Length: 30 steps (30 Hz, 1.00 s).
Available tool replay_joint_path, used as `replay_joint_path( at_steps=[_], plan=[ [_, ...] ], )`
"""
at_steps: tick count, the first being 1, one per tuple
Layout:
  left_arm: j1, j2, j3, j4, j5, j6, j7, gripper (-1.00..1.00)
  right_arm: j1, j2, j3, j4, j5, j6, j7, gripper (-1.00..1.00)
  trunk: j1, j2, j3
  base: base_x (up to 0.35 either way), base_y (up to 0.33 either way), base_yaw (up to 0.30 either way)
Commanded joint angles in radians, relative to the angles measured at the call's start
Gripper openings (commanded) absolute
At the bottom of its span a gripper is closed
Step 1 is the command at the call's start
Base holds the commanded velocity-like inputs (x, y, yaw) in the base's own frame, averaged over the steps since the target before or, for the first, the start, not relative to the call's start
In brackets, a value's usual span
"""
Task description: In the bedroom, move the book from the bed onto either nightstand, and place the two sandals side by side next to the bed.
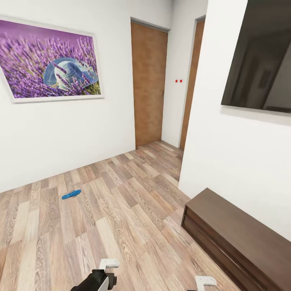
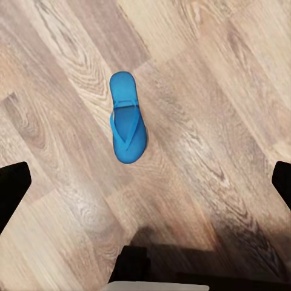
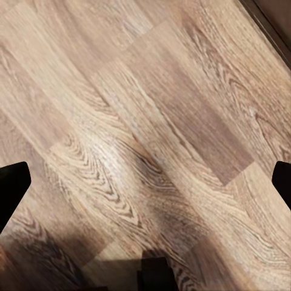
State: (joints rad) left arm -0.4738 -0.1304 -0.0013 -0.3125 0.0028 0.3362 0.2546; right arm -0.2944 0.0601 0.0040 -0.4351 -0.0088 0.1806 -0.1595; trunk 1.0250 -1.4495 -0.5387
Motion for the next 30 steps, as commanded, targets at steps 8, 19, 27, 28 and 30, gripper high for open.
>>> replay_joint_path(
  at_steps=[8,19,27,28,30],
  plan=[
    [0.0,0.01,0.01,-0.007,0.021,0.019,0.001,1.0,0.001,-0.004,-0.002,0.294,-0.001,-0.141,-0.005,1.0,0.031,-0.057,-0.026,0.0,0.0,0.0],
    [0.0,0.011,0.007,-0.011,0.05,0.026,0.0,1.0,0.003,-0.004,-0.002,0.479,-0.006,-0.331,-0.005,1.0,0.073,-0.134,-0.061,0.0,0.0,0.0],
    [0.0,0.011,0.007,-0.011,0.052,0.026,0.0,1.0,0.003,0.0,-0.003,0.485,-0.007,-0.341,-0.005,1.0,0.103,-0.19,-0.086,0.0,0.0,0.0],
    [0.0,0.011,0.007,-0.011,0.051,0.026,0.0,1.0,0.003,0.001,-0.003,0.485,-0.007,-0.341,-0.005,1.0,0.107,-0.197,-0.089,0.0,0.0,0.0],
    [0.0,0.011,0.007,-0.011,0.051,0.026,0.0,1.0,0.003,0.001,-0.003,0.485,-0.007,-0.341,-0.005,1.0,0.115,-0.211,-0.095,0.0,0.0,0.0]
  ],
)
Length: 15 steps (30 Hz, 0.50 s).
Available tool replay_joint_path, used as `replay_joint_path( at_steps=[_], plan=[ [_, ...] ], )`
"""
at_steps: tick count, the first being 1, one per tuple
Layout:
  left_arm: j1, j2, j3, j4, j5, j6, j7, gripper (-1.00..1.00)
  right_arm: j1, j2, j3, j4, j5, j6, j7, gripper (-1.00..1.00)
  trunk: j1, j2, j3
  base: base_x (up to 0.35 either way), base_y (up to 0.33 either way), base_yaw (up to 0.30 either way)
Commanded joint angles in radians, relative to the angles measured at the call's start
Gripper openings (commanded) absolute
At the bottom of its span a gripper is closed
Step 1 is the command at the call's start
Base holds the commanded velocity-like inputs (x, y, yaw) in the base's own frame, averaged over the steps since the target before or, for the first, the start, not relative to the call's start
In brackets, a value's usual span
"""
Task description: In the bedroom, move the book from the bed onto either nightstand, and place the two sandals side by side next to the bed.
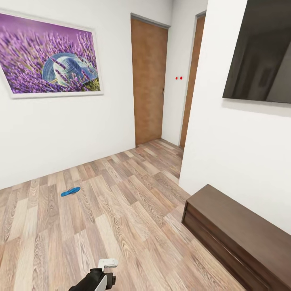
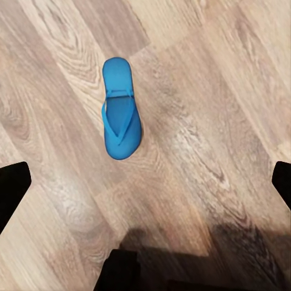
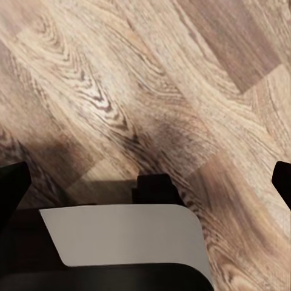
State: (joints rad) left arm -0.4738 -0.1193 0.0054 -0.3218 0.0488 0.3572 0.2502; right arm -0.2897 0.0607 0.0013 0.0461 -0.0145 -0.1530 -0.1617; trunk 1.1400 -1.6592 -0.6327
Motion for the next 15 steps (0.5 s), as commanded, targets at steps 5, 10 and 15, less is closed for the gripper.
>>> replay_joint_path(
  at_steps=[5,10,15],
  plan=[
    [0.0,0.0,0.001,-0.002,0.004,0.005,0.004,1.0,-0.002,-0.001,0.0,0.005,-0.002,-0.008,-0.002,1.0,0.015,-0.029,-0.014,0.0,0.0,0.0],
    [0.0,0.0,0.0,-0.003,-0.001,0.004,0.004,1.0,-0.002,-0.002,0.0,0.005,-0.002,-0.008,-0.002,1.0,0.015,-0.029,-0.014,0.0,0.0,0.0],
    [0.0,0.0,-0.003,-0.003,-0.001,0.003,0.005,1.0,-0.002,-0.002,0.0,0.005,-0.002,-0.008,-0.002,1.0,0.015,-0.029,-0.014,0.0,0.0,0.0]
  ],
)
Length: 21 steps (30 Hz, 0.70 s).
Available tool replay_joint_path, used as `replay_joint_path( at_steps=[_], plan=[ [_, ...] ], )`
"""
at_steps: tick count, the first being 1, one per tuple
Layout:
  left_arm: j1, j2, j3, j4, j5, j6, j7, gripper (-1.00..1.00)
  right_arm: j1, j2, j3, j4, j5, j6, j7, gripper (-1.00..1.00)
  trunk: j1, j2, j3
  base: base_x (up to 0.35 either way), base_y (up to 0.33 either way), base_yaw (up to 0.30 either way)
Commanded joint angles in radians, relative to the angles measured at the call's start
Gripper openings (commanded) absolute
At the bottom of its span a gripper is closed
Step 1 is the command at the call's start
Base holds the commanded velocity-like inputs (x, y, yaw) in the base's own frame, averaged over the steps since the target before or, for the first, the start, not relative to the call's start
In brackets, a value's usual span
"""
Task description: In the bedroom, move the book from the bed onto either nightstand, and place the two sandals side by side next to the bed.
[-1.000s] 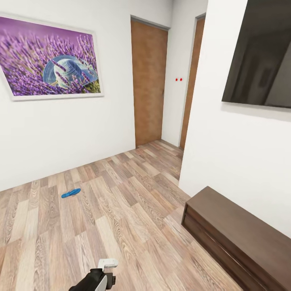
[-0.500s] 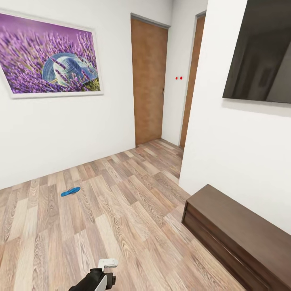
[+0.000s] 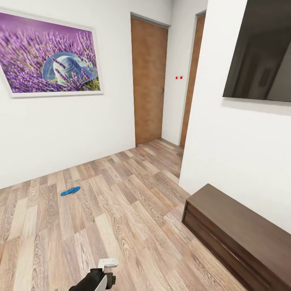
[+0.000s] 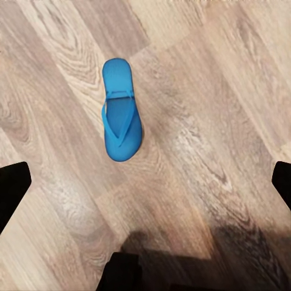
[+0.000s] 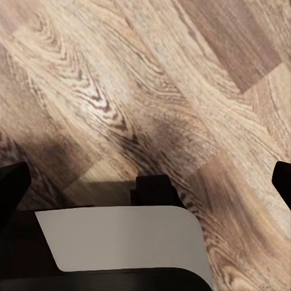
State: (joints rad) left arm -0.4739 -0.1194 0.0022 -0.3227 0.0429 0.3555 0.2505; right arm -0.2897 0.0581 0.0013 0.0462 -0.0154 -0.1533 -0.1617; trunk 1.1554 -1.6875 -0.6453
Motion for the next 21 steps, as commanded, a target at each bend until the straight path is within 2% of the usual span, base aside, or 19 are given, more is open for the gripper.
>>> replay_joint_path(
  at_steps=[1,7,15,21],
  plan=[
    [0.0,0.0,0.0,-0.002,0.005,0.005,0.005,1.0,-0.002,0.0,0.0,0.004,-0.002,-0.008,-0.002,1.0,0.0,-0.001,-0.001,0.0,0.0,0.0],
    [0.0,0.0,0.002,-0.001,0.005,0.004,0.006,1.0,-0.002,0.0,0.0,0.004,-0.002,-0.008,-0.002,1.0,0.0,-0.001,-0.001,0.0,0.0,0.0],
    [0.0,0.0,0.001,-0.001,0.007,0.005,0.005,1.0,-0.002,0.0,0.0,0.004,-0.002,-0.008,-0.002,1.0,0.031,-0.057,-0.026,0.0,0.0,0.0],
    [0.0,0.0,0.005,-0.001,0.005,0.005,0.0,1.0,-0.002,0.0,0.0,0.004,-0.002,-0.008,-0.002,1.0,0.038,-0.071,-0.032,0.0,0.0,0.0]
  ],
)
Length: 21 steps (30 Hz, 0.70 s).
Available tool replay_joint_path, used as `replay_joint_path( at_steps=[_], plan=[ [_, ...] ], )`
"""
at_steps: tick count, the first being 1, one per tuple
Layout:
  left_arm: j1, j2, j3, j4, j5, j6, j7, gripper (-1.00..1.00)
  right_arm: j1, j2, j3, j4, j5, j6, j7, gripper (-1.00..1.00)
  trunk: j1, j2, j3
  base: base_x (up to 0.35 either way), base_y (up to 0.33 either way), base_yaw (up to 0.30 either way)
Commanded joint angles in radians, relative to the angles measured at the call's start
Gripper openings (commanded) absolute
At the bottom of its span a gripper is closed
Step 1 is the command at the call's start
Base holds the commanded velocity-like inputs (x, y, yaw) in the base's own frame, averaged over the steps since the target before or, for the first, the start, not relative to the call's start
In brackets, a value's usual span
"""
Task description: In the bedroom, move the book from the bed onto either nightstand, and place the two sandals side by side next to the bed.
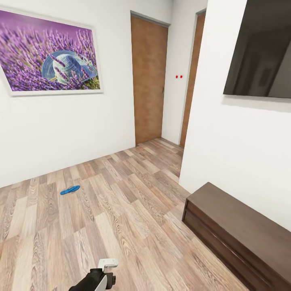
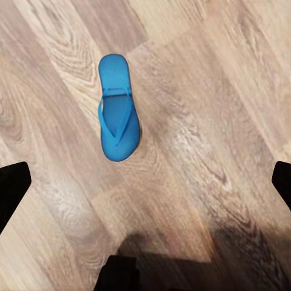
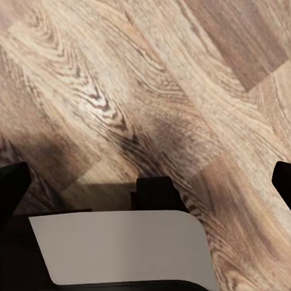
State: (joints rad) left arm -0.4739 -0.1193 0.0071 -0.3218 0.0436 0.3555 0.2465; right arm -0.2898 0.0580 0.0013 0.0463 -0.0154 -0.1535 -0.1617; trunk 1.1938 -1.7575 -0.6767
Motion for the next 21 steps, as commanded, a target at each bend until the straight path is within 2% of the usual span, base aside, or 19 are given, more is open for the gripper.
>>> replay_joint_path(
  at_steps=[1,8,21],
  plan=[
    [0.0,0.0,0.001,-0.002,0.005,0.005,0.004,1.0,-0.002,0.0,0.0,0.004,-0.002,-0.008,-0.002,1.0,0.0,0.0,-0.001,0.0,0.0,0.0],
    [0.0,0.001,0.0,-0.002,0.006,0.005,-0.002,1.0,-0.002,-0.001,0.0,0.004,-0.002,-0.008,-0.002,1.0,0.011,-0.021,-0.01,0.0,0.0,0.0],
    [0.0,0.001,-0.006,-0.003,0.001,0.003,0.005,1.0,-0.002,0.005,-0.001,0.004,0.0,-0.009,0.003,1.0,0.061,-0.112,-0.051,0.0,0.0,0.0]
  ],
)
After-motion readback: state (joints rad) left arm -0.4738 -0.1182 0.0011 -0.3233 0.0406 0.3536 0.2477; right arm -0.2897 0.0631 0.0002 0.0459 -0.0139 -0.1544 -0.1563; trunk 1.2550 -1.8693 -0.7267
